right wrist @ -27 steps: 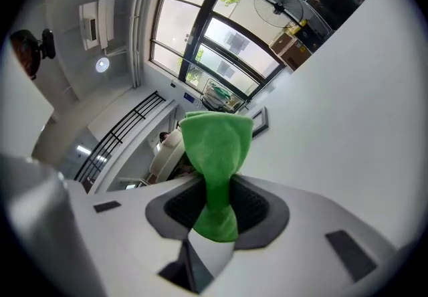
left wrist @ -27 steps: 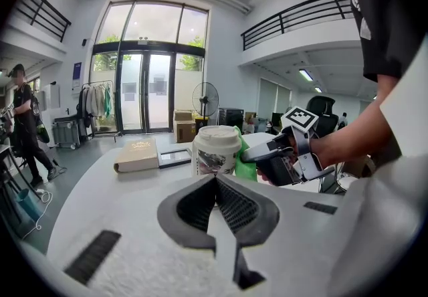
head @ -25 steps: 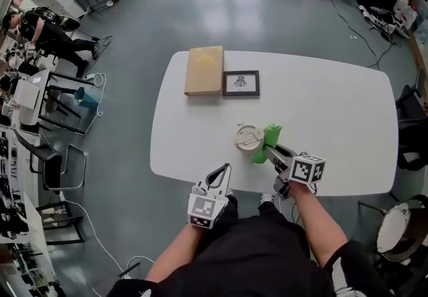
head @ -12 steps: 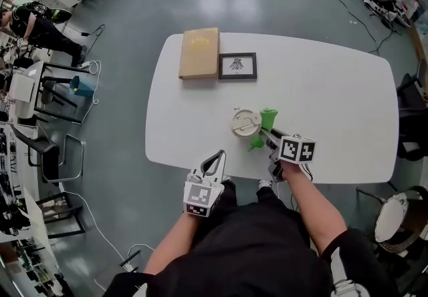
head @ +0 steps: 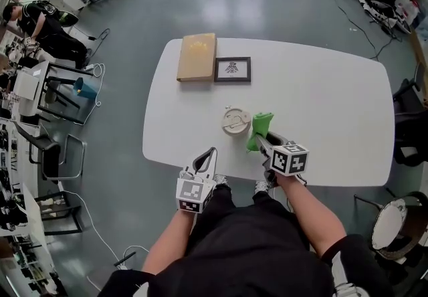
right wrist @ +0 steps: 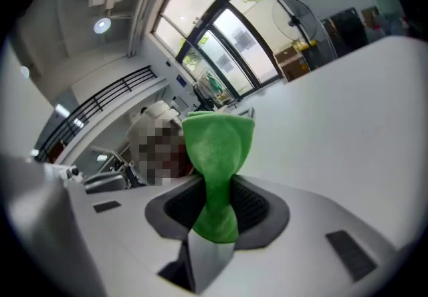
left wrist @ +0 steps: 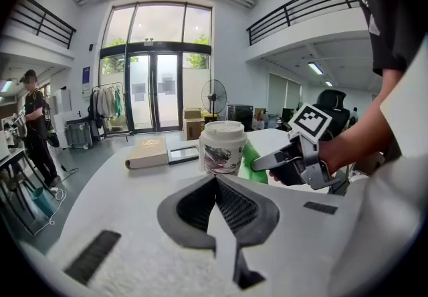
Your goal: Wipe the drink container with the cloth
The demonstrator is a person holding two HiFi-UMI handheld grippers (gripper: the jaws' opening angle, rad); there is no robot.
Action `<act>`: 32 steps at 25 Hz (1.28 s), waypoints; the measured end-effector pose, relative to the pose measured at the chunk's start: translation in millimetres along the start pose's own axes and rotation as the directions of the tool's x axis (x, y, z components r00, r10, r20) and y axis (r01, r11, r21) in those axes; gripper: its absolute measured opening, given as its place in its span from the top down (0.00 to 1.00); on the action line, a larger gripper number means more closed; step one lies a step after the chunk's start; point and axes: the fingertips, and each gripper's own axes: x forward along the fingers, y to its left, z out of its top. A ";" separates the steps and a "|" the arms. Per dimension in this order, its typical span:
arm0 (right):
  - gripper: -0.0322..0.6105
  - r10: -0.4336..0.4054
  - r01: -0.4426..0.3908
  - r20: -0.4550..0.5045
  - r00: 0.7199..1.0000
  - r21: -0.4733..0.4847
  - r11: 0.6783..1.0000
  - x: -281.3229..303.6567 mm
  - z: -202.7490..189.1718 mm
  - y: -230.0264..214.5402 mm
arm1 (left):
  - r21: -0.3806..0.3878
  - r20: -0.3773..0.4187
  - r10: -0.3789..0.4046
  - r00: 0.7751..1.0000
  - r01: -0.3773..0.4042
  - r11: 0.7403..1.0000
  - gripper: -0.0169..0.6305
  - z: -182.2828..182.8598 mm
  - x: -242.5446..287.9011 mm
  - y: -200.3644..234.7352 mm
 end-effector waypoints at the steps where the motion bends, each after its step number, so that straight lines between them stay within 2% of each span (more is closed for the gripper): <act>1: 0.76 0.000 0.002 0.018 1.000 -0.076 0.997 -7.5 1.7 5.8 | -0.011 0.001 0.019 1.000 -0.019 1.000 0.96 1.9 -2.3 2.5; 3: 0.76 -0.012 0.026 0.062 0.998 -0.240 0.970 -21.2 3.7 15.0 | -0.033 0.007 0.041 0.999 -0.040 0.999 0.96 0.8 -5.2 5.2; 4: 0.76 -0.021 0.049 0.090 0.996 -0.324 0.945 -27.4 4.5 19.0 | -0.040 0.008 0.042 0.999 -0.042 0.998 0.96 -2.1 -5.8 4.7; 5: 0.76 -0.030 0.076 0.118 0.993 -0.408 0.910 -33.3 5.3 23.6 | -0.044 0.007 0.035 0.999 -0.035 0.998 0.96 -6.1 -6.3 2.8; 7: 0.76 -0.042 0.133 0.172 0.984 -0.557 0.820 -43.6 6.8 36.8 | -0.048 0.005 0.014 1.000 -0.014 0.999 0.96 -11.2 -8.3 -1.9; 10: 0.76 -0.059 0.209 0.229 0.972 -0.716 0.667 -51.9 4.2 57.4 | -0.021 0.008 -0.032 0.999 0.033 0.999 0.96 -10.1 -12.9 -5.4; 14: 0.77 -0.130 0.310 0.282 0.951 -0.864 0.396 -58.1 6.0 78.4 | 0.039 0.012 -0.068 0.998 0.068 0.997 0.96 -13.3 -17.2 12.4; 17: 0.77 -0.143 0.330 0.304 0.942 -0.919 0.214 -52.9 3.3 92.0 | 0.079 0.019 -0.072 0.997 0.070 0.994 0.96 -10.2 -19.0 32.1; 21: 0.77 -0.145 0.301 0.296 0.944 -0.953 0.019 -39.9 -7.0 110.3 | 0.070 0.023 -0.097 0.995 0.095 0.993 0.96 -18.9 -27.3 35.2; 24: 0.77 -0.170 0.281 0.289 0.942 -0.957 -0.072 -22.3 -10.5 113.2 | 0.030 0.017 -0.133 0.991 0.133 0.991 0.96 -36.2 -31.2 26.2; 27: 0.77 -0.212 0.277 0.299 0.931 -0.953 -0.126 -7.4 -9.8 109.1 | -0.012 0.021 -0.172 0.985 0.172 0.985 0.96 -40.2 -37.8 14.2; 29: 0.77 -0.239 0.282 0.310 0.920 -0.948 -0.146 -2.0 -9.5 107.2 | -0.030 0.040 -0.190 0.981 0.191 0.981 0.96 -36.3 -43.8 7.7; 32: 0.77 -0.280 0.279 0.309 0.909 -0.950 -0.141 5.9 -14.9 105.6 | -0.031 0.047 -0.213 0.976 0.215 0.976 0.96 -41.7 -50.2 7.1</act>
